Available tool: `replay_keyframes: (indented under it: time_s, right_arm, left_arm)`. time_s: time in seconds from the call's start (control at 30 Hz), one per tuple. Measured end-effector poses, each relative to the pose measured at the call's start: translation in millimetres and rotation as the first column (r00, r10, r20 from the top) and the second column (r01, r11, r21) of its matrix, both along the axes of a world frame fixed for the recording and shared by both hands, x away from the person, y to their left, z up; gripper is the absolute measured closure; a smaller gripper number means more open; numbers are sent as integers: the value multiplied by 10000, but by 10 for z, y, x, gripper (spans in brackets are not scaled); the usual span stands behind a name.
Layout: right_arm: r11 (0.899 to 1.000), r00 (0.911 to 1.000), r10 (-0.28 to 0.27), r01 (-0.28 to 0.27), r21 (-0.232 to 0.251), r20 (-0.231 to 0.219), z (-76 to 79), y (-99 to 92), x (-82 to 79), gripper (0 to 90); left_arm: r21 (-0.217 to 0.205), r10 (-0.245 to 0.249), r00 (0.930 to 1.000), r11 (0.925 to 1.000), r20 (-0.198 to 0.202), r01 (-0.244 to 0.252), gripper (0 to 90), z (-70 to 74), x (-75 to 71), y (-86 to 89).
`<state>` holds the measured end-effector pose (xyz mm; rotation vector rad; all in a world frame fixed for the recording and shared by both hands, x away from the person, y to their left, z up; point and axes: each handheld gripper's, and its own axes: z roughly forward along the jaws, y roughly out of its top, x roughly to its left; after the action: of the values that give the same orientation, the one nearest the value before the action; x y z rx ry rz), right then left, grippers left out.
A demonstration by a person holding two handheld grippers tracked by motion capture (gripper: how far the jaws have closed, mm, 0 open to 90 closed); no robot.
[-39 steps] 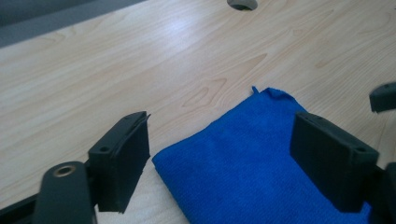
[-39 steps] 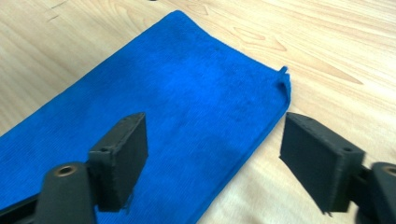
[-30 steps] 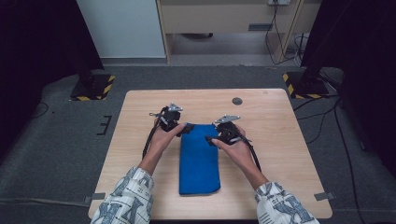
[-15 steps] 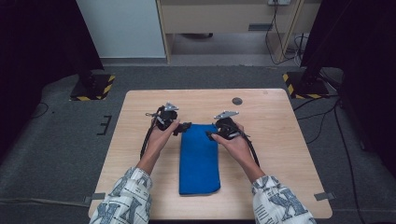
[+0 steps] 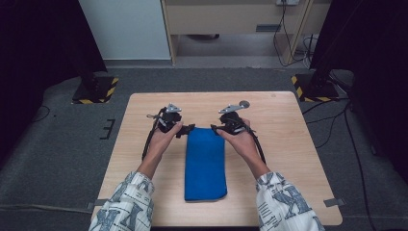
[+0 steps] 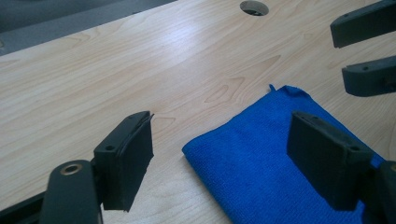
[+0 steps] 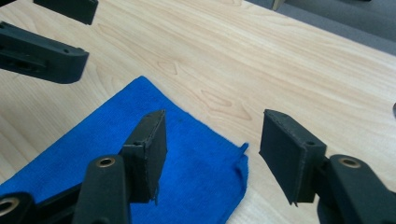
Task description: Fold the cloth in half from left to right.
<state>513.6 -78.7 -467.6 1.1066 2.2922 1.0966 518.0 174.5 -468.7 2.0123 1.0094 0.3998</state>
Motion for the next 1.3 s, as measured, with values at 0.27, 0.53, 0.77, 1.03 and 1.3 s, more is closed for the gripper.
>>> replay_keyframes:
  time_s: [0.27,0.53,0.77,1.03,1.3]
  right_arm:
    - [10000,9998,-58,58,21,215,72,-34,89,503]
    - [9997,9999,-97,99,-245,81,13,-47,134,598]
    - [9996,9999,-123,120,-273,-95,-80,-34,176,631]
    - [9992,9993,-167,154,-373,-339,-201,-27,231,651]
    - [9985,9974,-189,154,-516,-691,-322,-48,263,607]
  left_arm:
    - [110,-60,10000,9999,59,60,237,27,10,-2]
    - [387,40,9998,9992,-198,-33,241,-52,47,-18]
    - [395,170,9991,9991,-398,-155,241,-100,79,14]
    - [358,305,9970,9990,-709,-280,256,-189,124,13]
    - [765,204,9960,9970,-871,-137,266,-300,130,-85]
